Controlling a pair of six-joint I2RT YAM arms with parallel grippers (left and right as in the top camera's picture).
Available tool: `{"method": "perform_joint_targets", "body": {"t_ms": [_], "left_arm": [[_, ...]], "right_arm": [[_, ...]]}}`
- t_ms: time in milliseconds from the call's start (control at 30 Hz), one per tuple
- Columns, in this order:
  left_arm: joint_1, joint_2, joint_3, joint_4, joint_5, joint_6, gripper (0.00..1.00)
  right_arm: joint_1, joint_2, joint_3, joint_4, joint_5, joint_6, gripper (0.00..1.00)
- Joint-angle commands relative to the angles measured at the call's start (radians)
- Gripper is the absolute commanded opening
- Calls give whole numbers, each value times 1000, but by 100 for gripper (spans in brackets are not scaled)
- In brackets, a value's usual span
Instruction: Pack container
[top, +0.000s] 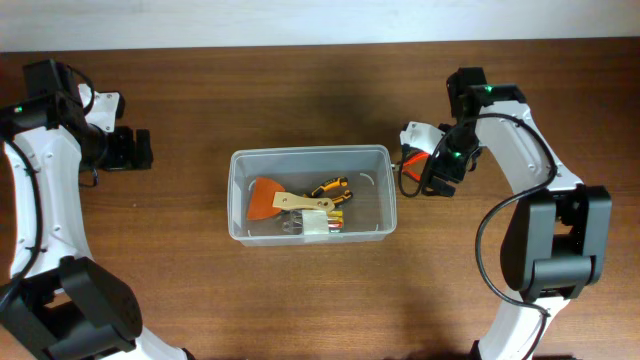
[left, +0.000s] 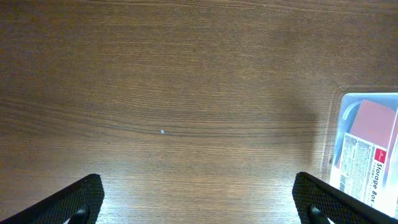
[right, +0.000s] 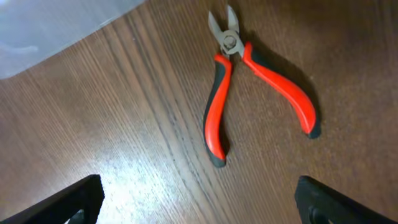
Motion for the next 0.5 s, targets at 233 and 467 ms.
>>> {"method": "perform_joint_targets", "body": {"t_ms": [233, 467], "left_arm": [[8, 9, -5, 2, 14, -10, 99], [8, 9, -5, 2, 14, -10, 99]], "right_arm": [[-3, 33, -49, 41, 10, -7, 99], [2, 42, -49, 76, 10, -8, 99]]}}
